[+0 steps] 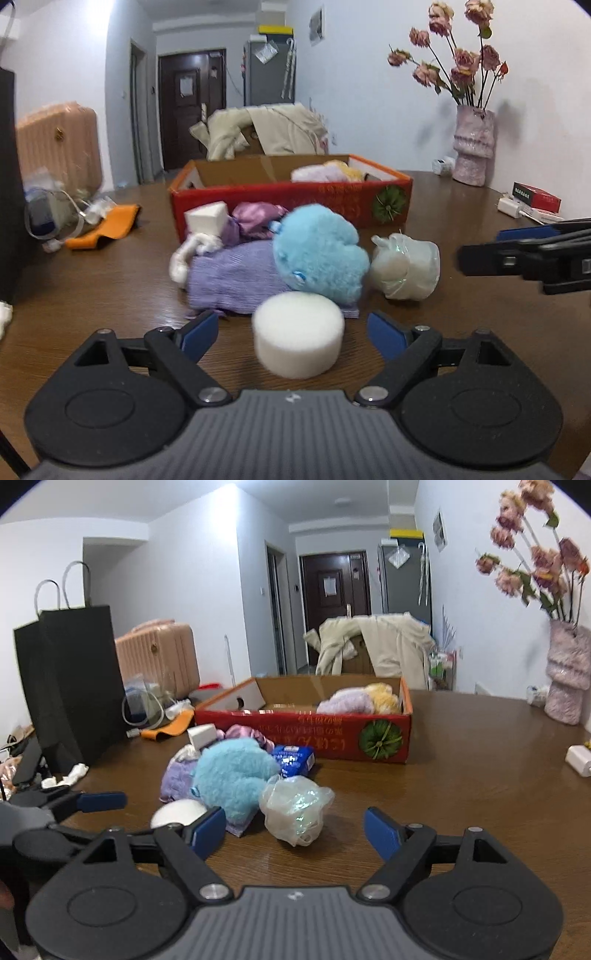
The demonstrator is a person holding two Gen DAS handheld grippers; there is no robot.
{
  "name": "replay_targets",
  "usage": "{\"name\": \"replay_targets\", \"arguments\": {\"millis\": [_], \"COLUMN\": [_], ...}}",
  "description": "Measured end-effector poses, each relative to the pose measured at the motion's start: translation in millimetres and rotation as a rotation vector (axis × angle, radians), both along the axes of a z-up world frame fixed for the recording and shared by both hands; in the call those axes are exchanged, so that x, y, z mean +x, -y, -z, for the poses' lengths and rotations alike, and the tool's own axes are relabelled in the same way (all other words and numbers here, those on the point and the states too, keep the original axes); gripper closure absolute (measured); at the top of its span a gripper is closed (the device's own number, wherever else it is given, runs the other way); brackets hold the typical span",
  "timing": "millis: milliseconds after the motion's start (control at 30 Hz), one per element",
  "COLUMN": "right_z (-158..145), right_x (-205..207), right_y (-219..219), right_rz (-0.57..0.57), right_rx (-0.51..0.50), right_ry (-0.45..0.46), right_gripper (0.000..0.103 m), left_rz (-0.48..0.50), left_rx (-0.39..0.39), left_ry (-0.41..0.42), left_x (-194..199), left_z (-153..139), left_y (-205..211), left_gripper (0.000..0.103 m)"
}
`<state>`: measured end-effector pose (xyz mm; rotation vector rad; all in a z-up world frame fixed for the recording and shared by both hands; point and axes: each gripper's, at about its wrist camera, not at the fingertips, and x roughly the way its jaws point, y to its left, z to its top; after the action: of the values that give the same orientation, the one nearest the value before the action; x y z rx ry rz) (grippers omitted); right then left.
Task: Organize soft objects
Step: 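Grasp the clear plastic bag with the right gripper while the left grasps the white foam cylinder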
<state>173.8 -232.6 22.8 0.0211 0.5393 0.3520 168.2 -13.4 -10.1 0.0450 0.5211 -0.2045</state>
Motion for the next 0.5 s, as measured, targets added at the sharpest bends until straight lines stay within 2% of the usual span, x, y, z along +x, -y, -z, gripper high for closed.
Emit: {"name": "replay_targets", "arguments": {"millis": [33,167,200,233,267,367,433,500], "right_z": [1.8,12.1,14.9,17.4,20.0,29.5,34.6,35.5], "right_x": [6.4,32.9,38.8,44.0,48.8,61.2,65.1,65.0], "right_y": [-1.8,-11.7,-13.8,-14.8,-15.6,-18.7,-20.5,-20.4], "right_rz": [0.002,0.002,0.001,0.001,0.002,0.005,0.002,0.005], "right_rx": [0.004,0.015,0.019,0.024,0.033,0.044,0.047,0.058], "right_ry": [-0.006,-0.031,-0.037,-0.04,-0.046,-0.085,-0.108,-0.107], "right_gripper": [0.023,0.023,0.025,0.028,0.029,0.044,0.06,0.062], "left_rz": [-0.003,-0.018,-0.03,-0.042,-0.043,-0.036,-0.025,-0.024], "left_rx": [-0.009,-0.076,-0.093,-0.114,-0.136,-0.153,-0.153,-0.159], "left_ry": [-0.011,-0.092,-0.105,-0.124,-0.131,-0.134,-0.137,-0.138], "left_x": [4.1,19.9,21.5,24.0,25.7,26.1,26.7,26.4], "left_z": [2.6,9.3,10.7,12.4,13.3,13.7,13.0,13.5], "left_y": [-1.0,-11.3,-13.8,-17.8,-20.7,-23.4,-22.3,-22.3], "left_gripper": [0.014,0.029,0.039,0.044,0.044,0.046,0.047,0.047]}}
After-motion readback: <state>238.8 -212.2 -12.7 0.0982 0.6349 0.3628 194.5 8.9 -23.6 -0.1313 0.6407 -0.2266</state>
